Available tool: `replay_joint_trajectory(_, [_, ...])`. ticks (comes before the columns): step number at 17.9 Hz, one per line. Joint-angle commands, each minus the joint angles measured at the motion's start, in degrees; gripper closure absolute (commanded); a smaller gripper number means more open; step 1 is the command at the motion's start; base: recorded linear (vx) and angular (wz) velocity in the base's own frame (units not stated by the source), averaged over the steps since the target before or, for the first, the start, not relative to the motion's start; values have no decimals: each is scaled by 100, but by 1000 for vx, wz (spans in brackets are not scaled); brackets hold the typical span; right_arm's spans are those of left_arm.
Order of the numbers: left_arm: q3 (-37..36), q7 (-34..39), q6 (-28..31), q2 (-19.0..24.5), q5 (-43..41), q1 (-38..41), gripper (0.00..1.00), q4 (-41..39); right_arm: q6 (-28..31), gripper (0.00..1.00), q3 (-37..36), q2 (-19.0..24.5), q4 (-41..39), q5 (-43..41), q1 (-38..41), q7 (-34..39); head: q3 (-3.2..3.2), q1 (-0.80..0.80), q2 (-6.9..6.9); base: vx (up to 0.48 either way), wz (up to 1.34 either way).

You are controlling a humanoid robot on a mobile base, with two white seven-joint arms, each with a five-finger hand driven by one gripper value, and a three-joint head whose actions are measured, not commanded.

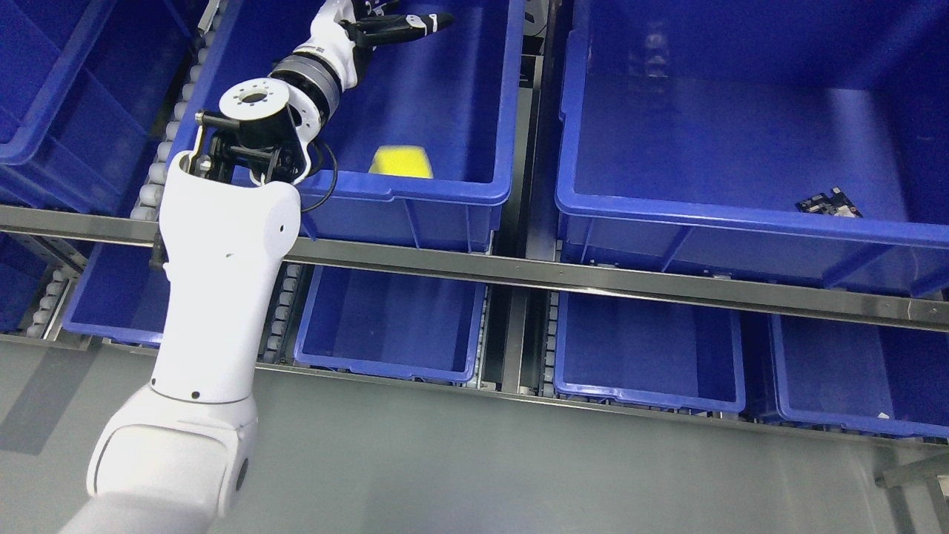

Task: Move yellow foam block to right shelf middle
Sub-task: 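Withdraw the open left hand upward away from the bin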

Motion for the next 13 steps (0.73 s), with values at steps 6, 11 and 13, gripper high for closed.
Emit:
replay_joint_trajectory(6, [373,-711,-2204,100,16,727,0,-1022,-4,0,0,-100,-100,-23,-9,-2,0,0,0,0,0])
replay_joint_trajectory(11, [531,-1131,-2415,307,25,1403,0,-1718,-4,0,0,-100,-100,-23,-9,-2,0,0,0,0,0])
replay_joint_trajectory(13, [680,-1447,-2442,299,25,1667,0,-1736,-4,0,0,-100,-100,-23,-9,-2,0,0,0,0,0])
